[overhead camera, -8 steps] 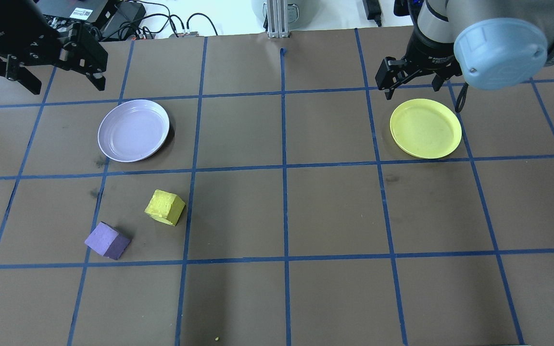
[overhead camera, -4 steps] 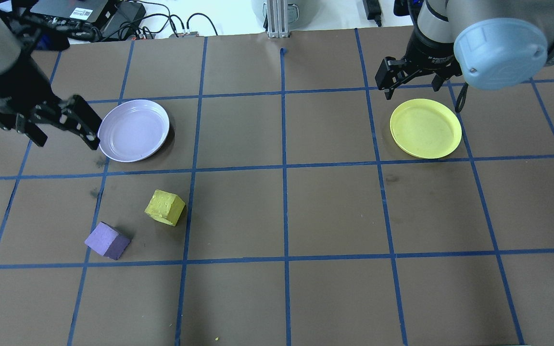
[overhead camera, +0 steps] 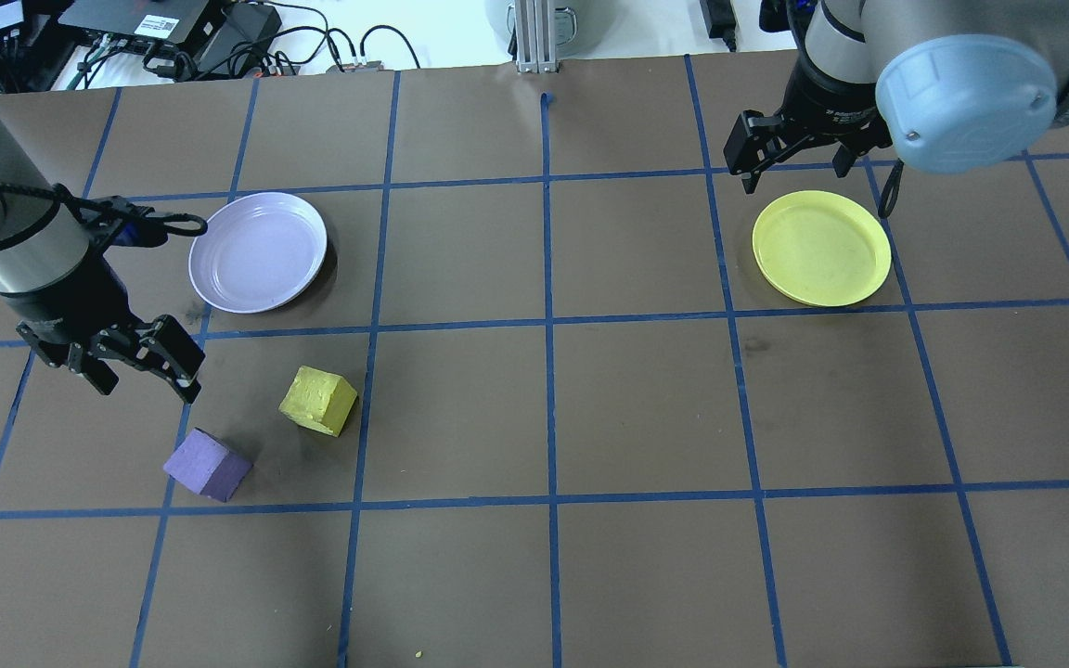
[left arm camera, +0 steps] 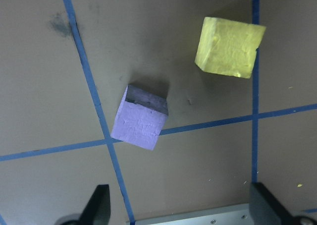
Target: Sort blocks by color into plates
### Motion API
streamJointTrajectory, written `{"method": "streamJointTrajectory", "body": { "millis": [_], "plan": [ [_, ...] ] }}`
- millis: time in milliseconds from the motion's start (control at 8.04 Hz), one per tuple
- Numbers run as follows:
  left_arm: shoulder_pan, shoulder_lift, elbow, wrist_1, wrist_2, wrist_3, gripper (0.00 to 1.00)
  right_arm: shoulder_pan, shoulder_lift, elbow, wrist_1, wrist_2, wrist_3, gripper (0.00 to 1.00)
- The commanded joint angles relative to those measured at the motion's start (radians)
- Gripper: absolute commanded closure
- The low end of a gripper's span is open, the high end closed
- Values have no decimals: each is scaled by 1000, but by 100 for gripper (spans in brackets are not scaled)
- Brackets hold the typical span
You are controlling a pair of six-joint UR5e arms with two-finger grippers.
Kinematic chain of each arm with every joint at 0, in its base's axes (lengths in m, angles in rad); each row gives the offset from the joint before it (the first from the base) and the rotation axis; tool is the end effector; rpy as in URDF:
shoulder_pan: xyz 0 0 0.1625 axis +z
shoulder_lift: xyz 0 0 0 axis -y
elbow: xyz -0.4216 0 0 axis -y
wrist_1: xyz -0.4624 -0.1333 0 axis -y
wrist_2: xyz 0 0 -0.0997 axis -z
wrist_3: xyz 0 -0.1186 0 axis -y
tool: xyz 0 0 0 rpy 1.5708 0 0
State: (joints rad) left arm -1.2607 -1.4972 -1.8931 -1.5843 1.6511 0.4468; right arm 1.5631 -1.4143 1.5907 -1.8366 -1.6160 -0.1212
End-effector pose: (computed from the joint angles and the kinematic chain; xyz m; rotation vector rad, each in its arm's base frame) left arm 0.0295 -0.4976 0.3291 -0.2274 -3.0816 -0.4245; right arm 0.1231 -0.6318 0.3887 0.1720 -3.0831 0.1333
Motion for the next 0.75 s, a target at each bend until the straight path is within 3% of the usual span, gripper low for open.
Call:
{"method": "streamJointTrajectory", "body": {
  "millis": [0,373,622],
  "plan": [
    [32,-50,-96,50,140,15,12,0,0,2,-1,1,2,0],
    [41,-161,-106,144,157,13,11,0,0,0,-3,2,2,0],
    [41,-179,-107,144,170,19,0,0,-2,0,-1,2,0,0]
  ]
}}
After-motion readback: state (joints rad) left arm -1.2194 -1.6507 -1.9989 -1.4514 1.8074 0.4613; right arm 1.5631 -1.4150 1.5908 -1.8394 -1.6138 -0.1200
